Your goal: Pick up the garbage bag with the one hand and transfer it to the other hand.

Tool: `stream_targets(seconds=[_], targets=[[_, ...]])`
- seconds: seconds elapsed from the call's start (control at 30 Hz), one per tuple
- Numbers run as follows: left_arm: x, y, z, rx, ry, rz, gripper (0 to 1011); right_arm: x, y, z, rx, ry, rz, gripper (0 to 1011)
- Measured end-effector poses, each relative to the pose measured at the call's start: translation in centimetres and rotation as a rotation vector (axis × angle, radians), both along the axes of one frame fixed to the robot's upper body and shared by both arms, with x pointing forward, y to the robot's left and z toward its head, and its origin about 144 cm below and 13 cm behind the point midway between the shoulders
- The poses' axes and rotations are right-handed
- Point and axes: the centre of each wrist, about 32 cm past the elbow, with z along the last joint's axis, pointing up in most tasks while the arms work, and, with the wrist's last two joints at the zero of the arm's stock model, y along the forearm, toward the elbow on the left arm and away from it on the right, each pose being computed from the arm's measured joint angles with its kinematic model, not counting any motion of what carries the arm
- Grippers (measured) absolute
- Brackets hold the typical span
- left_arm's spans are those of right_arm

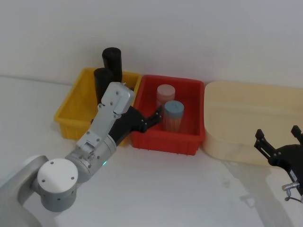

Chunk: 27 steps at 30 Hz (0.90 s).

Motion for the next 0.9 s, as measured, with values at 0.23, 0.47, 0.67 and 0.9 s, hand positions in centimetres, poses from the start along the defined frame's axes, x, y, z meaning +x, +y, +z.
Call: stream_targets(seconds=[0.23, 0.47, 0.67, 0.9], targets=[[0.00, 0.00, 0.00, 0.000, 0.000, 0.000, 1000, 0.00, 0.00, 0.00, 0.000, 0.000, 0.000, 1001], [0.00, 0.00, 0.00, 0.000, 0.000, 0.000, 1000, 0.00, 0.00, 0.00, 0.000, 0.000, 0.000, 1001], [0.00, 0.00, 0.00, 0.000, 0.000, 0.000, 1000, 0.00, 0.00, 0.00, 0.000, 0.000, 0.000, 1001], [0.01, 0.00, 0.01, 0.000, 0.000, -0.001, 1000, 0.10, 0.00, 0.05, -0.003, 0.001, 0.000, 1001]])
